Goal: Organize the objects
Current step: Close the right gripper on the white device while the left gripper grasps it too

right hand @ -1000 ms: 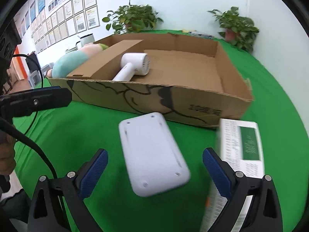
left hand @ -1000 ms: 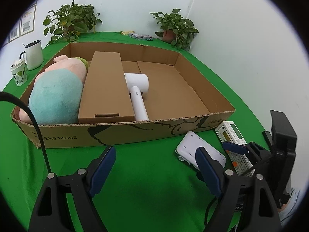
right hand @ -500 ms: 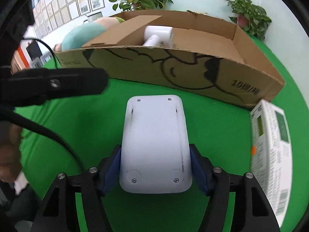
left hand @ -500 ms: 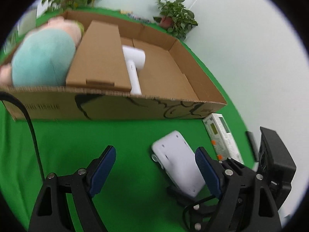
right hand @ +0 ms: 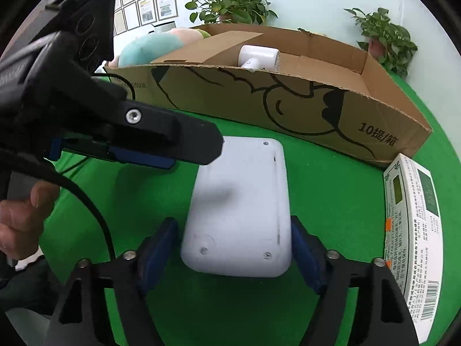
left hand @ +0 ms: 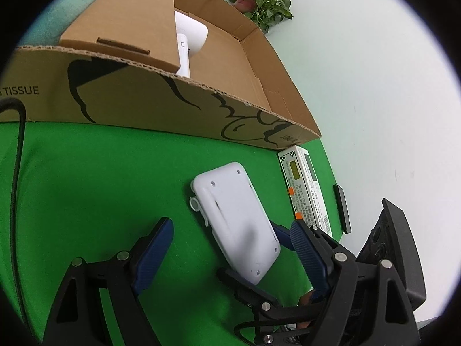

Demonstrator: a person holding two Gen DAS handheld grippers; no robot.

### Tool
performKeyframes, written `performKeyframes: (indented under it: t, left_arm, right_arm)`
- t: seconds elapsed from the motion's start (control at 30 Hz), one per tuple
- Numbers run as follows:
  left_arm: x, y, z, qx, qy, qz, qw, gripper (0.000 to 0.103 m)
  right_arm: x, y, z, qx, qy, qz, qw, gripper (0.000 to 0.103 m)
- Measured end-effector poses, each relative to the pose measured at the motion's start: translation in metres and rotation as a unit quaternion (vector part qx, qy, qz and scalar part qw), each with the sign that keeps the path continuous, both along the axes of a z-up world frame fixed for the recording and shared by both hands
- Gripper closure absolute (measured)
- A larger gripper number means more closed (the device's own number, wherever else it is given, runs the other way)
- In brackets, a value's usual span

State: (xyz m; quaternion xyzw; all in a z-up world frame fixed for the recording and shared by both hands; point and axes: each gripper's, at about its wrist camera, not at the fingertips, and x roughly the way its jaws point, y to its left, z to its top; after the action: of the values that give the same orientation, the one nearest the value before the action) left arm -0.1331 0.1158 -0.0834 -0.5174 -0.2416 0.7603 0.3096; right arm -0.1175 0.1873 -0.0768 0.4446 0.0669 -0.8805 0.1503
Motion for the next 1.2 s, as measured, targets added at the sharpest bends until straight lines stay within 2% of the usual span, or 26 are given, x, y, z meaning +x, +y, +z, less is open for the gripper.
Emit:
performKeyframes:
  t: [0.13, 0.17, 0.2, 0.33, 0.4, 0.5, 0.73, 0.87, 1.2]
  left_arm:
    - [0.004, 0.002, -0.003, 0.009, -0.006, 0.003, 0.9999, 0.022]
    - [0.006, 0.003, -0.004, 0.011, -0.008, 0.001, 0.9999, 0.024]
    - [0.006, 0.006, -0.005, 0.014, -0.013, -0.004, 0.9998, 0.033]
    - [0.008, 0.004, -0.008, 0.018, -0.023, 0.003, 0.9996, 0.037]
    - [0.009, 0.003, -0.008, 0.005, -0.023, 0.005, 0.9997, 0.052]
    - [0.011, 0.002, -0.009, -0.017, -0.023, 0.009, 0.9996, 0.068]
    - [0.018, 0.005, -0.003, -0.023, -0.017, 0.009, 0.9995, 0.073]
    - [0.016, 0.002, 0.005, -0.009, -0.009, -0.002, 0.9999, 0.081]
    - [0.015, 0.005, 0.017, -0.009, 0.011, -0.006, 0.9999, 0.081]
  right_arm:
    - [0.007, -0.008, 0.001, -0.008, -0.009, -0.022, 1.0, 0.037]
    - [0.008, -0.011, 0.002, -0.016, -0.013, -0.025, 0.999, 0.037]
    - [0.008, -0.012, 0.003, -0.026, -0.017, -0.03, 0.999, 0.037]
    - [0.007, -0.016, 0.004, -0.054, -0.026, -0.049, 0.997, 0.037]
    - [0.007, -0.019, 0.004, -0.046, -0.023, -0.047, 0.998, 0.037]
    - [0.009, -0.021, 0.004, -0.037, -0.021, -0.048, 0.998, 0.037]
    - [0.002, -0.024, 0.001, -0.029, -0.02, -0.051, 0.998, 0.037]
    - [0.0, -0.023, 0.001, -0.027, -0.018, -0.056, 0.998, 0.038]
    - [0.008, -0.021, 0.011, -0.036, 0.001, -0.062, 0.997, 0.038]
